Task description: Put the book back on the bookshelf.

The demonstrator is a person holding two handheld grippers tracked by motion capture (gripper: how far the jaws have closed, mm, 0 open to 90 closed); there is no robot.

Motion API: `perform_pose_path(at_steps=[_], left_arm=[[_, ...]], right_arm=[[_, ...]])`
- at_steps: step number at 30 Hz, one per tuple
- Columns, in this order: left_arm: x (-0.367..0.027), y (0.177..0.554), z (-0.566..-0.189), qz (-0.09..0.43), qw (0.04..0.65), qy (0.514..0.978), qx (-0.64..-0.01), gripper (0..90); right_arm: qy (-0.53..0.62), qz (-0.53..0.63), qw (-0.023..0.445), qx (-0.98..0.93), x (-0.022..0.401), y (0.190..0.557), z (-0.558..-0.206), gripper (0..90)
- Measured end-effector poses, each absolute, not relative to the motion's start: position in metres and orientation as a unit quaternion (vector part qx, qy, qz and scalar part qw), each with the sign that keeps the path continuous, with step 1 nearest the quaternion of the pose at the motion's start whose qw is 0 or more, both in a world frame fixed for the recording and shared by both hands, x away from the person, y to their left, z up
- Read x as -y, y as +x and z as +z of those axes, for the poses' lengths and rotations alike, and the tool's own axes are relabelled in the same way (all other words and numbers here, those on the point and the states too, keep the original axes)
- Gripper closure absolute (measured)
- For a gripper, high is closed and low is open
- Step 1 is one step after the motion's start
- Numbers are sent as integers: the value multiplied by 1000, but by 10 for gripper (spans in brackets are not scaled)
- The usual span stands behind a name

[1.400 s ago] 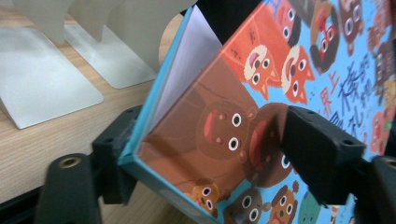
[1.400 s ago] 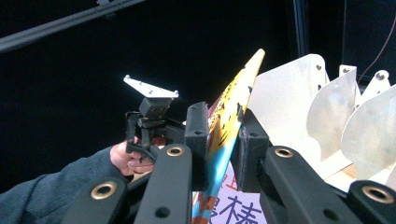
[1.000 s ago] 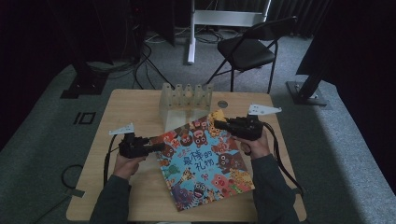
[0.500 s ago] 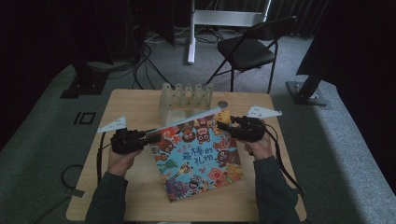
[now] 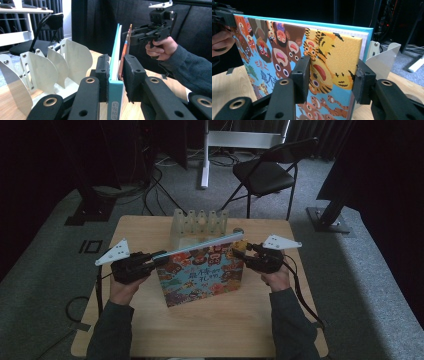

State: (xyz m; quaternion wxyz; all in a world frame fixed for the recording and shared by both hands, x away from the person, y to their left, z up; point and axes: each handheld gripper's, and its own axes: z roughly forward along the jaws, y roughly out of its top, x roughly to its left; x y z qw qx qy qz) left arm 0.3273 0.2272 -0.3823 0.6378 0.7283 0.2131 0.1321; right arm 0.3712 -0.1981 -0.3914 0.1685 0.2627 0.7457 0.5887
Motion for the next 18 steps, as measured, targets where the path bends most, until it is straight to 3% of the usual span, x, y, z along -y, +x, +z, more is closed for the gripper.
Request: perform_pose_path(at_steps=[4,12,18], left_arm=[[-226,324,-384,139,641,727,-203,744],[-221,320,-391,137,634,735,-195,634],[-219,317,-398,139,631,739,-193,640]], right_arm=[[260,591,164,-746,199,371,-392,539],[257,589,168,-748,203,366,-396,527],[263,578,171,-753,208,368,-405,521]])
